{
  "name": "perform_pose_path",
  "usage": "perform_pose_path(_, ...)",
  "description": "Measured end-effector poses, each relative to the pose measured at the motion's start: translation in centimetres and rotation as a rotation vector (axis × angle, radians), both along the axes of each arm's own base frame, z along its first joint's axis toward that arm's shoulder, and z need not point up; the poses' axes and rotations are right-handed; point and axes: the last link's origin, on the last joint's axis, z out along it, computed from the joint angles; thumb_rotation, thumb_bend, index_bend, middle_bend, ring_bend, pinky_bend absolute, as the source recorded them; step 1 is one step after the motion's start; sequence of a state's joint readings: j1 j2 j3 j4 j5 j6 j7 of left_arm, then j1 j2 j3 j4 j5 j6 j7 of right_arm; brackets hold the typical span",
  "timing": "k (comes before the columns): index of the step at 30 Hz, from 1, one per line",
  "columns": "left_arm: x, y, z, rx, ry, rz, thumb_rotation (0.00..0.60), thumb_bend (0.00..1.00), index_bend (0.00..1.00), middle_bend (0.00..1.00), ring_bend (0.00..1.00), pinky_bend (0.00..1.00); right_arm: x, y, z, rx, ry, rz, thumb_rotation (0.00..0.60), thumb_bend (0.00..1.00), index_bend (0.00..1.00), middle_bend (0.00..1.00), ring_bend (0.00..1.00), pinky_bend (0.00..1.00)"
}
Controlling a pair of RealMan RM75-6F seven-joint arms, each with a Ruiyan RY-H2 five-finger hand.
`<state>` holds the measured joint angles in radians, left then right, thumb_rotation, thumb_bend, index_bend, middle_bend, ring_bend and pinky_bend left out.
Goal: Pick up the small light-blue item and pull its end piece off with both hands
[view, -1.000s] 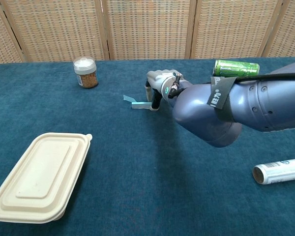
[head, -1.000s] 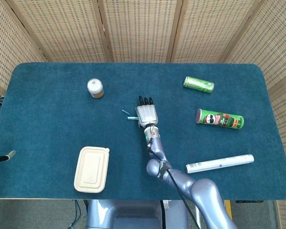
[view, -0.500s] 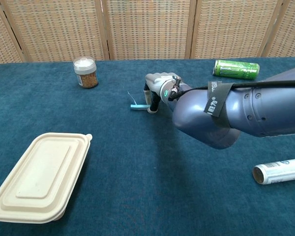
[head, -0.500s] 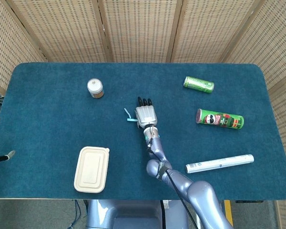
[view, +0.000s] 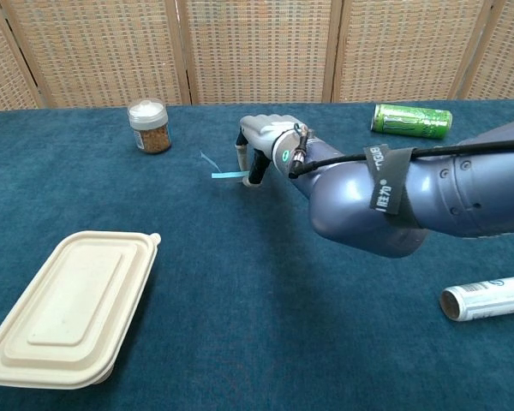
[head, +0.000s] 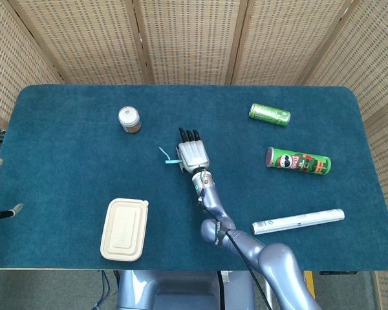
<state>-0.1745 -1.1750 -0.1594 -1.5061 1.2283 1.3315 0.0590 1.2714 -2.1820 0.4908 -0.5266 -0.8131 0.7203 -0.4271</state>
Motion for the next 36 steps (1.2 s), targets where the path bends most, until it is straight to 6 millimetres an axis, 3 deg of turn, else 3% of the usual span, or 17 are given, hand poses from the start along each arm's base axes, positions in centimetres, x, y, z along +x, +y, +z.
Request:
perform_pose_path(2, 0.4, 0.3, 0.1, -0.003, 0.009, -0.023, 0.600, 0.06, 0.00, 0.01, 0.01, 0.00, 0.2, 0.2, 0.4, -0.001, -0.012, 0.024, 0.600, 0.49, 0.62, 0.00, 0.00, 0.00)
perform_pose_path(4, 0.8, 0.8, 0.2, -0.005, 0.020, -0.048, 0.600, 0.06, 0.00, 0.09, 0.07, 0.03, 0.3, 0.4, 0.8, -0.001, -0.024, 0.046, 0.600, 0.49, 0.62, 0.00, 0.00, 0.00)
perform_pose_path(7, 1.8, 2.1, 0.4, -0.011, 0.051, -0.108, 0.600, 0.05, 0.00, 0.29, 0.28, 0.17, 0.3, 0.8, 1.6, -0.003, -0.034, 0.080, 0.600, 0.49, 0.62, 0.00, 0.00, 0.00)
perform_pose_path(10, 3.6, 4.5, 0.5, -0.033, 0.101, -0.216, 0.600, 0.05, 0.03, 0.42, 0.42, 0.33, 0.3, 1.6, 2.5, -0.001, -0.037, 0.113, 0.600, 0.49, 0.62, 0.00, 0.00, 0.00)
perform_pose_path(16, 8.0, 8.9, -0.2, -0.088, 0.211, -0.450, 0.600, 0.04, 0.18, 0.58, 0.58, 0.56, -0.2, 2.9, 4.4, -0.009, -0.009, 0.149, 0.600, 0.49, 0.62, 0.00, 0.00, 0.00)
perform_pose_path(25, 12.7, 13.3, -3.8, -0.174, 0.344, -0.619, 0.600, 0.14, 0.32, 0.63, 0.63, 0.62, -0.7, 4.2, 6.1, -0.014, 0.012, 0.157, 0.600, 0.49, 0.62, 0.00, 0.00, 0.00)
perform_pose_path(36, 16.8, 15.3, -8.2, -0.250, 0.364, -0.713, 0.600, 0.19, 0.43, 0.67, 0.65, 0.63, -0.9, 5.4, 6.1, 0.016, 0.018, 0.196, 0.600, 0.50, 0.62, 0.00, 0.00, 0.00)
